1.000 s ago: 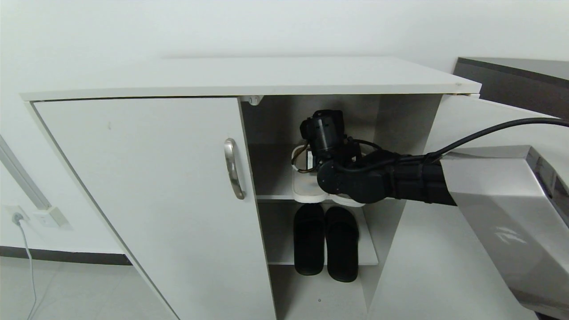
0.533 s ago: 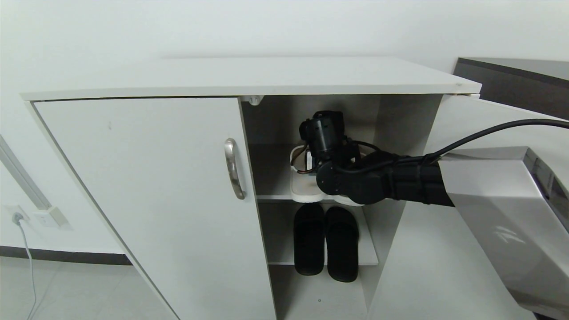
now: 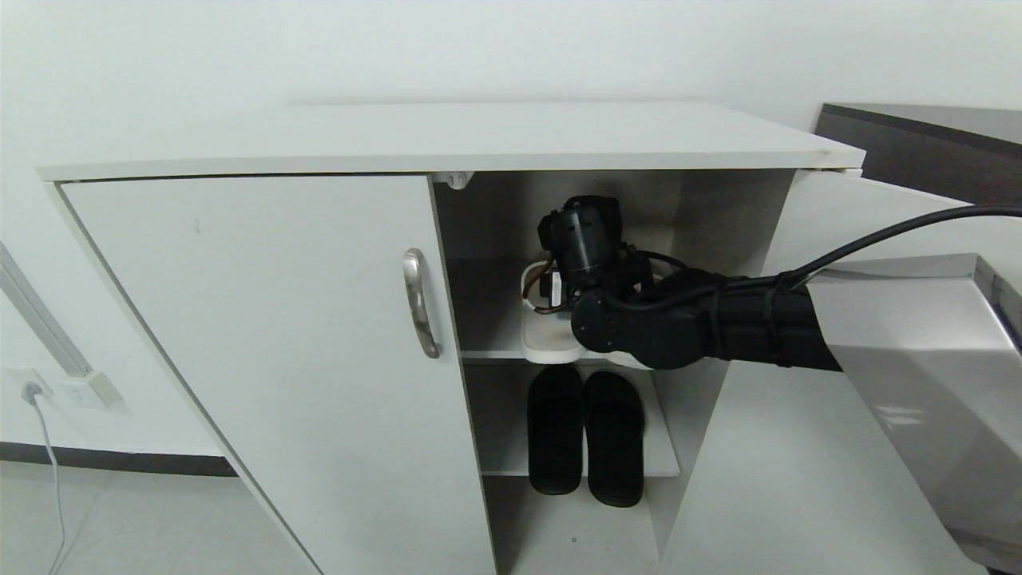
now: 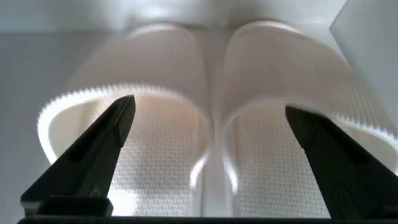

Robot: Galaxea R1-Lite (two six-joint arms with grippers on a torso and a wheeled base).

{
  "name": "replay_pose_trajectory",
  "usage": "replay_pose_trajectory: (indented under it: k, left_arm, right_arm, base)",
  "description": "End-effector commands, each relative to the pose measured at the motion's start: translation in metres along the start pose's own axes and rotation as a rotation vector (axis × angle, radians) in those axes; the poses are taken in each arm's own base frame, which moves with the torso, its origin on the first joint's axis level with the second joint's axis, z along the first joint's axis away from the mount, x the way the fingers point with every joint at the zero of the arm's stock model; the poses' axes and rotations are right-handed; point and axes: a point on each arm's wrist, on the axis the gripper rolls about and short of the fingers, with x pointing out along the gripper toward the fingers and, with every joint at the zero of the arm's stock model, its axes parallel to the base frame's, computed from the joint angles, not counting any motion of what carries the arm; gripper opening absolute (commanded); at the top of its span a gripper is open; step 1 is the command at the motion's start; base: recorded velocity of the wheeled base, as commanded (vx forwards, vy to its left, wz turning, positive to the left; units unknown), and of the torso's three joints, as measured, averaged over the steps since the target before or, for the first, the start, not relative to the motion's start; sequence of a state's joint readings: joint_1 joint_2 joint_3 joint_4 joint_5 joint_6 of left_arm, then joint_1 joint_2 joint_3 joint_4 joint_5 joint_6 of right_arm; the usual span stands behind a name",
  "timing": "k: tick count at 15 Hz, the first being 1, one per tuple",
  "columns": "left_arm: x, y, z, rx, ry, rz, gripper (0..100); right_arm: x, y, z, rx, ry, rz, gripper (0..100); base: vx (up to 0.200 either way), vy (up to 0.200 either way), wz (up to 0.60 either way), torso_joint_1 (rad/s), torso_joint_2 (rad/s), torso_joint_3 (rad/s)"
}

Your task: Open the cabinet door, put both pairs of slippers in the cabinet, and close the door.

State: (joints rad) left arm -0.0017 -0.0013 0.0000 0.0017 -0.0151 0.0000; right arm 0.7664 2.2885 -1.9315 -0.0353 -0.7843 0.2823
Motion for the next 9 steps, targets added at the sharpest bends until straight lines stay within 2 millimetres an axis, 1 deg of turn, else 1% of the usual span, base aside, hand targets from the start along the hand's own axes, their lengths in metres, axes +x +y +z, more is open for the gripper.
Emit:
replay_pose_trajectory:
  k: [1, 4, 7, 9]
  left_arm:
    - [0.000, 0.000, 0.000, 0.000, 0.001, 0.000, 0]
    - [0.000, 0.000, 0.000, 0.000, 0.001, 0.000, 0]
    - [0.000, 0.000, 0.000, 0.000, 0.001, 0.000, 0]
    - [0.000, 0.000, 0.000, 0.000, 0.001, 0.000, 0]
  right_arm:
    - [-0.011, -0.003, 0.000, -0.008, 0.011, 0.008, 100]
    - [-0.019, -0.009, -0.004, -0.006, 0.034, 0.007, 100]
    - [-0.043, -0.014, 0.002, 0.019, 0.042, 0.033, 100]
    - [-0.066, -0.019, 0.008, 0.037, 0.020, 0.069, 100]
  base:
    - [0.000, 0.000, 0.00, 0.000, 0.00, 0.000]
    - [0.000, 0.000, 0.00, 0.000, 0.00, 0.000]
    - [0.000, 0.000, 0.00, 0.000, 0.00, 0.000]
    - [0.000, 0.000, 0.00, 0.000, 0.00, 0.000]
